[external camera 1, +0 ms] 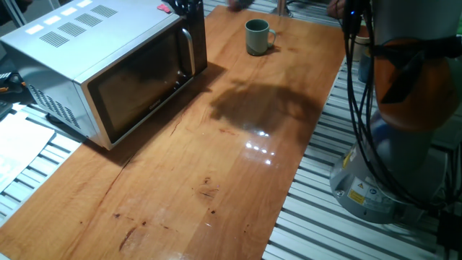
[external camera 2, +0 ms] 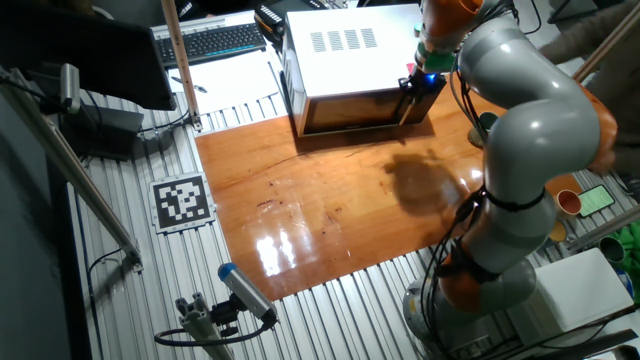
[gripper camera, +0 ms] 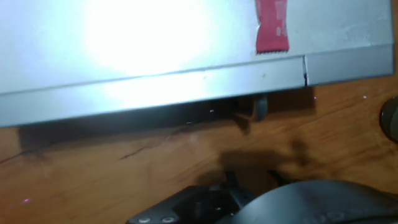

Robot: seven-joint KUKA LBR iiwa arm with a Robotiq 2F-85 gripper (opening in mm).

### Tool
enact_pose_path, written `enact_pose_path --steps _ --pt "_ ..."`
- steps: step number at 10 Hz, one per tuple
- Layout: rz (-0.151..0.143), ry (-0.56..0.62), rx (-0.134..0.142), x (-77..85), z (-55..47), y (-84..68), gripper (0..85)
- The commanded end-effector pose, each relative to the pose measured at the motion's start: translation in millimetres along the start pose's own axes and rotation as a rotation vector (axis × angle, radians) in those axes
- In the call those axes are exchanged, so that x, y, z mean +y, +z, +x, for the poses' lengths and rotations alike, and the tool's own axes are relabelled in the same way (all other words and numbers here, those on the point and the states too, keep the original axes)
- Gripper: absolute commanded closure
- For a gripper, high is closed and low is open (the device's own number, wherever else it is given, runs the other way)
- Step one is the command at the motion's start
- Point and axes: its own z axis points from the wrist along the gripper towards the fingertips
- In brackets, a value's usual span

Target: Put the bowl into the microwave

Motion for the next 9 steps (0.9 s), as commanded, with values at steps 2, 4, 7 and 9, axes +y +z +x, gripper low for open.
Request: enact_pose_path --steps 2,4,7,9 --pt "-0.011 -0.011 0.001 -10.5 -15.2 10.3 34.0" --pt "-0.019 -0.020 0.005 -15.4 -25.4 20.9 34.0" --pt "-0.037 -0.031 0.002 -18.7 -33.8 36.4 34.0" --pt "-0.039 -0.021 0.000 -14.5 -32.0 41.8 34.0"
